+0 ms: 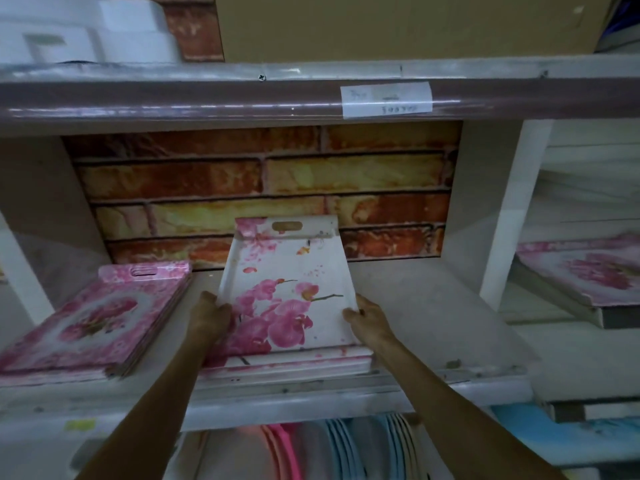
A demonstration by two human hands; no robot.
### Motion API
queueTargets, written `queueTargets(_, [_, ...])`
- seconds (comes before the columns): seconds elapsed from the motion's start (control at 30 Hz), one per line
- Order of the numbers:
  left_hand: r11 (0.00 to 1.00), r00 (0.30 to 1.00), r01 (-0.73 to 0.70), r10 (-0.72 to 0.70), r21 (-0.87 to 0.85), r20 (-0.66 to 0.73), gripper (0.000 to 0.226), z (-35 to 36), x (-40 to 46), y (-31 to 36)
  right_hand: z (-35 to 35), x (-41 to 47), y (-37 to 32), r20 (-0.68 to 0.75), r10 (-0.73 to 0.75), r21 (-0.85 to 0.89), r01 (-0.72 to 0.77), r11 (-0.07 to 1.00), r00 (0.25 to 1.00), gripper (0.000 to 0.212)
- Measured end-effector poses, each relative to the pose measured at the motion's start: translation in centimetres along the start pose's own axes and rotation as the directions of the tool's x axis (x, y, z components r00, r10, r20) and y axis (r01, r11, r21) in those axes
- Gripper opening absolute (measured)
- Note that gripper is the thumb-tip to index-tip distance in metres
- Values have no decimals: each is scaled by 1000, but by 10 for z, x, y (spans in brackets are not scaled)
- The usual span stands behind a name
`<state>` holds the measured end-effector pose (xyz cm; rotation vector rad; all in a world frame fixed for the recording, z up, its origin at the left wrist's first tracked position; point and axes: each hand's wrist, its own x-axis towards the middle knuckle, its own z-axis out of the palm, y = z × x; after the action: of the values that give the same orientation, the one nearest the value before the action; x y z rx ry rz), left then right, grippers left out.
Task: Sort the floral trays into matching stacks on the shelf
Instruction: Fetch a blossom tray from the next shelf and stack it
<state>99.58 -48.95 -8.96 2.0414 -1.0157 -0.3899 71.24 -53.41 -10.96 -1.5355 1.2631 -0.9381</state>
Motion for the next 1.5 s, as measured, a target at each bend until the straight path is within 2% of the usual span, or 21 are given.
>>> queueTargets(0.23, [991, 999, 28, -30, 134, 14, 35, 13, 3, -9, 3, 8, 9, 12, 37, -54, -37, 998, 999, 43])
queueTargets(0.63, [974, 996, 40, -56, 221, 66, 36, 15, 0, -13, 4, 9, 18, 37, 33, -149, -27, 989, 999, 43])
queueTargets(0.73, [982, 998, 19, -31, 187, 63, 32, 8, -1, -19, 3, 7, 18, 50, 48, -130, -41, 991, 998, 36])
queueTargets(0.8, [984, 998, -55, 52, 170, 21, 31, 9, 14, -34, -4, 5, 14, 41, 31, -137, -25, 990, 999, 31])
queueTargets(1.0, [959, 952, -281, 272, -44, -141, 7, 9, -48, 25, -64, -11, 2, -40, -250, -327, 224, 918, 967, 32])
queueTargets(1.07, [934, 942, -331, 317, -134, -110, 6, 17, -61, 34, -91, -19, 2, -70, -311, -334, 272, 903, 948, 32])
queueTargets(1.13, [918, 953, -302, 291, -258, -79, 10, 29, -77, 50, -123, -28, 3, -117, -352, -332, 298, 895, 929, 28])
queueTargets(1.27, [879, 958, -150, 242, -452, 153, 13, 65, -114, 89, -189, -57, 14, -175, -425, -413, 325, 851, 888, 24])
queueTargets(1.3, [868, 956, -142, 245, -476, 161, 11, 77, -125, 100, -204, -65, 17, -183, -438, -433, 328, 839, 880, 23])
queueTargets(1.37, [836, 943, -222, 315, -502, 105, 16, 102, -147, 124, -236, -81, 25, -206, -461, -449, 335, 828, 863, 22])
queueTargets(1.5, [790, 894, -224, 400, -571, 202, 19, 163, -199, 176, -302, -113, 47, -249, -482, -473, 329, 817, 840, 19])
